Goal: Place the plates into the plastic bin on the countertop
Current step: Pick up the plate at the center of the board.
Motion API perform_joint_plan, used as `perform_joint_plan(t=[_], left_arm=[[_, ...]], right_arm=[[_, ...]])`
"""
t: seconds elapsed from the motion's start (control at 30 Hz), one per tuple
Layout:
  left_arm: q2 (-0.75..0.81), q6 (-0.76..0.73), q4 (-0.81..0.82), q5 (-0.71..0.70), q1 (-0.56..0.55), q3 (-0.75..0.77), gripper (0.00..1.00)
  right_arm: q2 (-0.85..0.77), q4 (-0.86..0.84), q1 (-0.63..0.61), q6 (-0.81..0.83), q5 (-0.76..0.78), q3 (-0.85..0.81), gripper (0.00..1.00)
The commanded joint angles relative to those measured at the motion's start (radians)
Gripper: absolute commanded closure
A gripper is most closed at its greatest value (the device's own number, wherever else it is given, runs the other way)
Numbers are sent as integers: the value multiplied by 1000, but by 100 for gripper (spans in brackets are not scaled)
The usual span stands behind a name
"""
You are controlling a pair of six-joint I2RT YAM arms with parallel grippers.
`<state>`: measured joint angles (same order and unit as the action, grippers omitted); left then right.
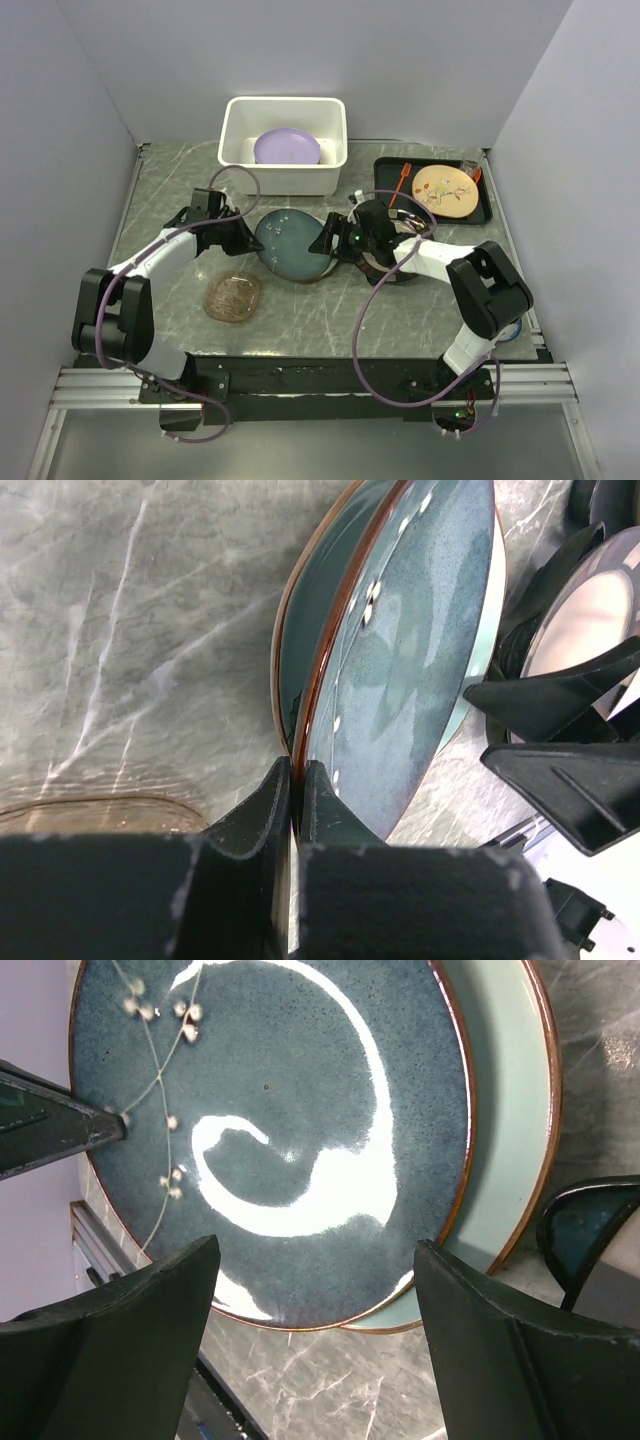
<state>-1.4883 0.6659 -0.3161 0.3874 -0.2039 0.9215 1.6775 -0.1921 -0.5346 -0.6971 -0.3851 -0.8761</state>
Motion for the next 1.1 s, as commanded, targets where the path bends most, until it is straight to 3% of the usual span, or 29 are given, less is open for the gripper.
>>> perform_joint_plan(t=[0.0, 0.43, 1.07], left_arm=[[51, -68, -44, -18, 18, 45, 99], [160, -100, -112, 22, 115, 86, 99], [269, -95, -189, 83, 173, 207, 99]], right_arm=[[-51, -40, -7, 11, 17, 9, 14], [-71, -36, -7, 11, 20, 23, 14], [-78, -53, -7, 5, 11, 39, 14]])
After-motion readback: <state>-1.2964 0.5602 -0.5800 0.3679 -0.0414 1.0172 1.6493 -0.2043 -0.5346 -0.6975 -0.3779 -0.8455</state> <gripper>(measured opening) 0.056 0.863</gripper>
